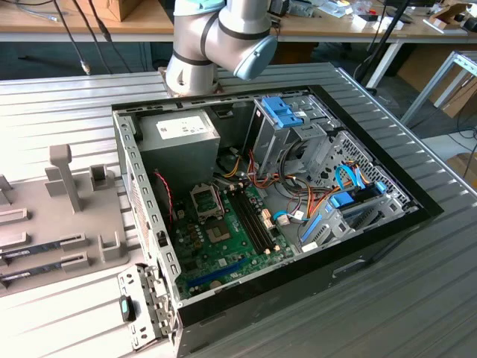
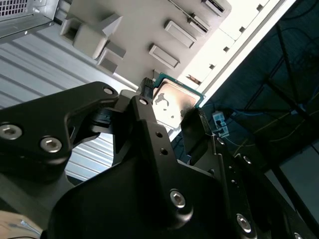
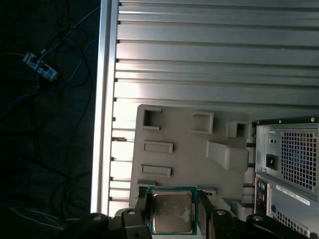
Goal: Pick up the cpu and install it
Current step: 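Pick up the cpu and move it towards the insertion slot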
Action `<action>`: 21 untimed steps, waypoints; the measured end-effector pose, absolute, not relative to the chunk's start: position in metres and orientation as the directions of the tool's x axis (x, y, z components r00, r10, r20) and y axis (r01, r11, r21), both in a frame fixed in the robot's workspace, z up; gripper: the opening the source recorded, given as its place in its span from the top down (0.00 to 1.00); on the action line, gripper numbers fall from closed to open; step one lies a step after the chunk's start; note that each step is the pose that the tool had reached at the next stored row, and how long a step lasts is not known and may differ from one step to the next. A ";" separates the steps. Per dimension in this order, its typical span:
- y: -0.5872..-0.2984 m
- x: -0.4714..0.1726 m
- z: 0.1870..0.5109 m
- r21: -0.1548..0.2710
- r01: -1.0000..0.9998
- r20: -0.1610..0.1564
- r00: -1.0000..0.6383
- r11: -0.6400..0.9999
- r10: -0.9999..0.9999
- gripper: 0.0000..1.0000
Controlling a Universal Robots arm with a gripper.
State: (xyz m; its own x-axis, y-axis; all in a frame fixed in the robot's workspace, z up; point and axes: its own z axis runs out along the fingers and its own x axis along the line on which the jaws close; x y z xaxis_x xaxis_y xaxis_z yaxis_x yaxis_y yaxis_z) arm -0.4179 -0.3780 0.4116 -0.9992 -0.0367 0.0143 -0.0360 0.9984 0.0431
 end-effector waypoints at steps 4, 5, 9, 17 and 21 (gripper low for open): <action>-0.378 -0.413 0.412 0.043 -0.036 0.014 -0.999 0.998 -0.037 0.53; -0.378 -0.412 0.412 0.043 -0.036 0.014 -0.999 0.998 -0.037 0.53; -0.378 -0.407 0.412 0.043 -0.036 0.014 -0.999 0.998 -0.037 0.53; -0.378 -0.396 0.412 0.043 -0.036 0.014 -0.999 0.998 -0.037 0.53; -0.378 -0.390 0.412 0.043 -0.036 0.014 -0.999 0.998 -0.037 0.53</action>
